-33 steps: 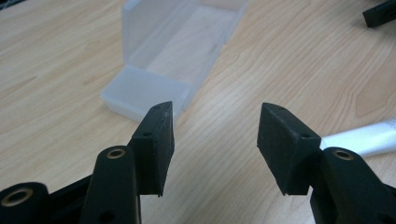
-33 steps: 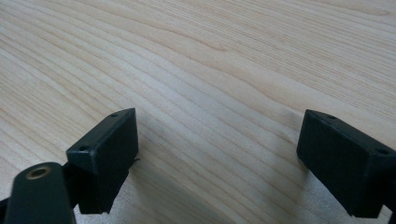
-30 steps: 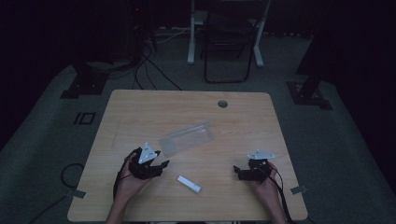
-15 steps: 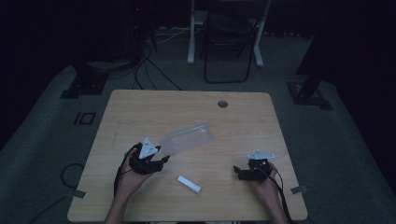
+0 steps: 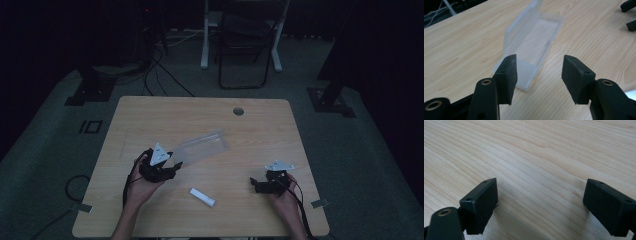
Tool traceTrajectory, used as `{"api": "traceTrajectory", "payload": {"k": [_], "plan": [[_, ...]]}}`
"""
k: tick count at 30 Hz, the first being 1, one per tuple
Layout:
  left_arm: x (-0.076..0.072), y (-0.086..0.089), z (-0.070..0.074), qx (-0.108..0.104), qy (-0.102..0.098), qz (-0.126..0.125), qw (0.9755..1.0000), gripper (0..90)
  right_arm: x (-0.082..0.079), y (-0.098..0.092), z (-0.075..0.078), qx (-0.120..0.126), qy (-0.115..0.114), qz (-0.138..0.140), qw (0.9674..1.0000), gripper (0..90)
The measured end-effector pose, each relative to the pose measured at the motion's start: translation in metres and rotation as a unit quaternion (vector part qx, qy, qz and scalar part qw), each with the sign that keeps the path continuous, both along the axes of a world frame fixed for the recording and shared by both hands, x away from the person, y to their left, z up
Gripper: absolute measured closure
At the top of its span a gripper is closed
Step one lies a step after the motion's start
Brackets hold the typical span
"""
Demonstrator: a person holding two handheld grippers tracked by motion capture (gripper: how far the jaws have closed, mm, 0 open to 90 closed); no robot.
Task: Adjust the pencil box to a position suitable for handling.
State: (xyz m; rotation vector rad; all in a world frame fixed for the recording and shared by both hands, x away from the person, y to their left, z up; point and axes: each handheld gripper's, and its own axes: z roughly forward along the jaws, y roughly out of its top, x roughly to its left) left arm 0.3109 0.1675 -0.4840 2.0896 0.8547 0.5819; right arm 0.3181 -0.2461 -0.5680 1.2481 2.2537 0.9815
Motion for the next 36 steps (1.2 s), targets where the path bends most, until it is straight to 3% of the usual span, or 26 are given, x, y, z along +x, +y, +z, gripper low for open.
{"api": "traceTrajectory", "payload": {"k": [24,36], "plan": [[0.022,-0.007,0.009,0.008,-0.010,0.006,0.9999,46.2,0.000,0.000,0.000,0.000,0.000,0.000,1.0000,12.5],[0.040,-0.013,0.005,0.017,-0.009,0.010,0.9998,53.9,0.000,0.000,0.000,0.000,0.000,0.000,1.0000,12.5]]}}
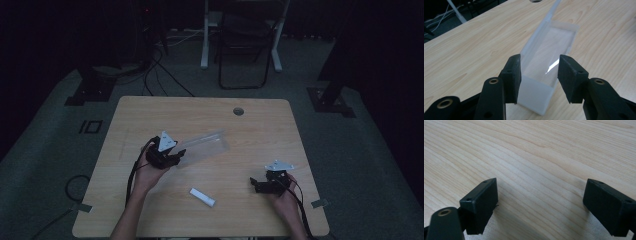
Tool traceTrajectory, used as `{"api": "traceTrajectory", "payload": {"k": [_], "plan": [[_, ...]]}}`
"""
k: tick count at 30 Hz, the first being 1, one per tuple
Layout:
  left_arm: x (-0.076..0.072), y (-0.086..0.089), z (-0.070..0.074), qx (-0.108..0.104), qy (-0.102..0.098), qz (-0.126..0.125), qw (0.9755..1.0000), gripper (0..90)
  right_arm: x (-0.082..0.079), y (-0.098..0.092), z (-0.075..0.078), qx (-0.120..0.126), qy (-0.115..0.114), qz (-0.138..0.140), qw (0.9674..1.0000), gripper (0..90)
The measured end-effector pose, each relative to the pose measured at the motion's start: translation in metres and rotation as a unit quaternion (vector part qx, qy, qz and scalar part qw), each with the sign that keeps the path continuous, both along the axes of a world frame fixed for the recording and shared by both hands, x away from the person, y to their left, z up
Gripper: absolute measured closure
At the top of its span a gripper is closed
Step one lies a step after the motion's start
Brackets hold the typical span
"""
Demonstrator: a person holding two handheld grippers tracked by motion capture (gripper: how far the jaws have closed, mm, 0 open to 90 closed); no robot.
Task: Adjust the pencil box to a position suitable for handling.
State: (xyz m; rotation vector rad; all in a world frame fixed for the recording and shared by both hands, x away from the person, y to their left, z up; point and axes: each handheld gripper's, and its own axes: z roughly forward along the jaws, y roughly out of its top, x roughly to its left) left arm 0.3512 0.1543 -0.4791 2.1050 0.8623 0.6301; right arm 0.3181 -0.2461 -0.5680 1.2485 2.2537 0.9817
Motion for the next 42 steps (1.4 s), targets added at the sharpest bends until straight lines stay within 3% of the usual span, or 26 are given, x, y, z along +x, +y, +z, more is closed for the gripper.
{"api": "traceTrajectory", "payload": {"k": [15,26,37,42], "plan": [[0.023,-0.004,-0.001,0.010,-0.003,0.011,0.9999,50.8,0.000,0.000,0.000,0.001,0.000,-0.001,1.0000,12.5],[0.038,-0.003,-0.012,0.011,0.004,0.012,0.9999,47.7,0.000,0.000,0.000,0.001,0.001,-0.001,1.0000,12.5],[0.056,-0.013,-0.015,0.030,0.011,0.008,0.9995,47.7,0.000,0.000,0.000,0.001,0.001,-0.001,1.0000,12.5],[0.062,-0.021,-0.022,0.052,0.018,-0.003,0.9985,52.2,0.000,0.000,0.000,0.001,0.001,-0.001,1.0000,12.5]]}}
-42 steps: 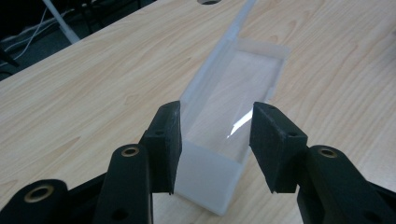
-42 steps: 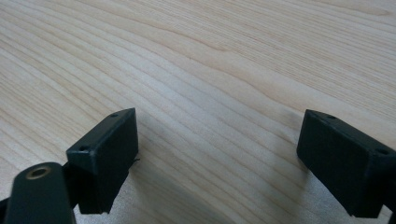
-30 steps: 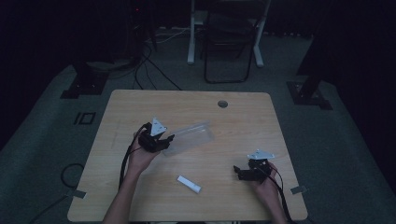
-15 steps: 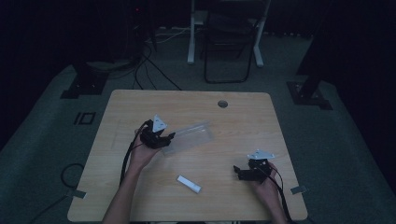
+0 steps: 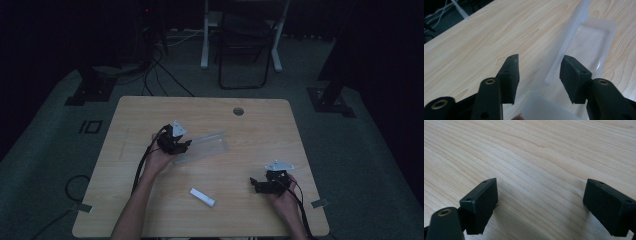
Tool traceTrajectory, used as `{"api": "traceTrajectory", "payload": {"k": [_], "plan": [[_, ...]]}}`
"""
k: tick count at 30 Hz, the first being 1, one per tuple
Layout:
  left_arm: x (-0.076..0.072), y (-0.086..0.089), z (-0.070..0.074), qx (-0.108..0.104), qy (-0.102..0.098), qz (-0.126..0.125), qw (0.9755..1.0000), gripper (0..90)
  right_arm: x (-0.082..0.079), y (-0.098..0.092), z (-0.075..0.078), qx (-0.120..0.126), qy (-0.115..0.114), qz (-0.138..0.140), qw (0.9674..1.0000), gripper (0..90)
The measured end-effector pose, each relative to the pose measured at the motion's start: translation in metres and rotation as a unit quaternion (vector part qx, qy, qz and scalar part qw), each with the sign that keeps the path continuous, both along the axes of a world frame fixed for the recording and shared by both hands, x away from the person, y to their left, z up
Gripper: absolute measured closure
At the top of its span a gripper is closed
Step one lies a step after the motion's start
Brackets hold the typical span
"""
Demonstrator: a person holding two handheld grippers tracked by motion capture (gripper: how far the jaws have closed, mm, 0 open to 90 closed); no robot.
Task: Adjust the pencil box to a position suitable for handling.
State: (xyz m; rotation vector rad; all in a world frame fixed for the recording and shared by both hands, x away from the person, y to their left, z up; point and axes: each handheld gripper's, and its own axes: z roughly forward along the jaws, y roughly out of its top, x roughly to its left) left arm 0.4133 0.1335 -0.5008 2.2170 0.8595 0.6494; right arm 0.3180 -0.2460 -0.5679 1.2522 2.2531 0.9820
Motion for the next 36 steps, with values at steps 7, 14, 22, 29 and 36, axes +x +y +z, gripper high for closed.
{"api": "traceTrajectory", "payload": {"k": [7,14,22,29,36], "plan": [[-0.002,-0.005,-0.004,0.020,0.004,-0.014,0.9997,69.6,0.000,0.000,0.000,0.000,0.000,0.000,1.0000,12.5],[-0.010,-0.005,-0.002,0.042,-0.003,-0.028,0.9987,78.4,0.000,0.000,0.000,0.000,0.000,0.000,1.0000,12.5],[-0.025,0.001,-0.003,0.044,-0.012,-0.035,0.9984,82.8,0.002,0.001,0.000,0.000,-0.001,-0.002,1.0000,12.5],[-0.044,0.009,-0.003,0.045,-0.017,-0.045,0.9978,83.9,0.002,0.001,0.000,-0.001,-0.001,-0.002,1.0000,12.5],[-0.064,0.019,-0.005,0.042,-0.025,-0.048,0.9977,83.7,0.002,0.001,0.000,-0.001,-0.001,-0.002,1.0000,12.6]]}}
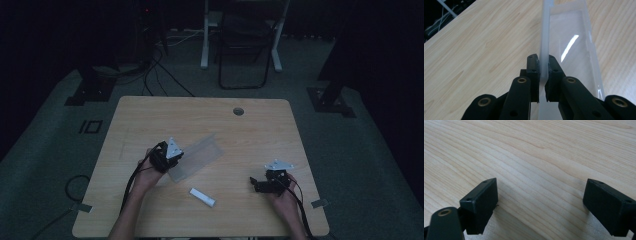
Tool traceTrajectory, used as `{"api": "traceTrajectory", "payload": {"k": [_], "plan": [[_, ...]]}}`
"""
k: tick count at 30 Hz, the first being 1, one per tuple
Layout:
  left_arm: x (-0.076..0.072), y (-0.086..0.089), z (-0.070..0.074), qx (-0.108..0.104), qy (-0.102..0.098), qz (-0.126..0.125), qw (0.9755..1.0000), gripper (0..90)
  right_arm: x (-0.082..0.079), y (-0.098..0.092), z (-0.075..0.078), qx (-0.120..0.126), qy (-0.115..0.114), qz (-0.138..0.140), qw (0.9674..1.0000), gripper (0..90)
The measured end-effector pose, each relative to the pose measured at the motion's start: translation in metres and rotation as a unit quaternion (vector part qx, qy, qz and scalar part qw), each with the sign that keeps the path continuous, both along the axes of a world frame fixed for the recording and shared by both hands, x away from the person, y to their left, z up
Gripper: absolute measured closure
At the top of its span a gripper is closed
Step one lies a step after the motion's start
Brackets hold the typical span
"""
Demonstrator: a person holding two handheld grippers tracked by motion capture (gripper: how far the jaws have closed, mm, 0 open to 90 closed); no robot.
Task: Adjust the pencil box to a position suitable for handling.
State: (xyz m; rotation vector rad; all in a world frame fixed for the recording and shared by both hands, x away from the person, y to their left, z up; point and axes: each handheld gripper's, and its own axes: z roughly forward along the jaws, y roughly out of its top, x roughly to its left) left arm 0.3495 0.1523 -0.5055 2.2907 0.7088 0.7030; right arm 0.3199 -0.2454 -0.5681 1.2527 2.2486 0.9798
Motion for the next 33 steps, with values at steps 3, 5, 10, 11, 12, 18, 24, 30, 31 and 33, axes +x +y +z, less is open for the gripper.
{"api": "traceTrajectory", "payload": {"k": [3,5,10,11,12,18,24,30,31,33], "plan": [[-0.006,0.004,-0.001,-0.001,-0.004,0.001,1.0000,83.4,0.000,0.000,0.000,0.000,0.000,0.000,1.0000,12.6],[-0.008,0.007,-0.001,-0.001,-0.005,0.003,1.0000,82.7,0.000,0.000,0.000,0.000,0.000,0.000,1.0000,12.5],[-0.010,0.013,-0.002,-0.006,-0.006,0.011,0.9999,81.2,0.000,0.000,0.000,0.000,0.000,0.000,1.0000,12.6],[-0.011,0.014,-0.003,-0.005,-0.007,0.013,0.9999,80.9,0.000,0.000,0.000,0.000,0.000,0.000,1.0000,12.5],[-0.012,0.014,-0.003,-0.005,-0.009,0.014,0.9998,80.3,0.000,0.000,0.000,0.000,0.000,0.000,1.0000,12.6],[-0.015,0.021,-0.002,-0.021,-0.008,0.031,0.9993,65.0,0.000,0.000,0.000,0.000,0.000,0.000,1.0000,12.5],[-0.026,0.031,0.007,-0.048,-0.013,0.038,0.9980,55.7,0.000,0.000,0.000,0.000,0.000,0.000,1.0000,12.5],[-0.036,0.037,0.014,-0.067,-0.019,0.042,0.9967,50.4,0.000,0.000,0.000,0.000,0.000,0.000,1.0000,12.6],[-0.039,0.038,0.016,-0.069,-0.021,0.041,0.9965,50.4,0.000,0.000,0.000,0.000,0.000,0.000,1.0000,12.6],[-0.045,0.038,0.021,-0.079,-0.029,0.039,0.9957,48.0,0.000,0.000,0.000,0.000,0.000,0.000,1.0000,12.5]]}}
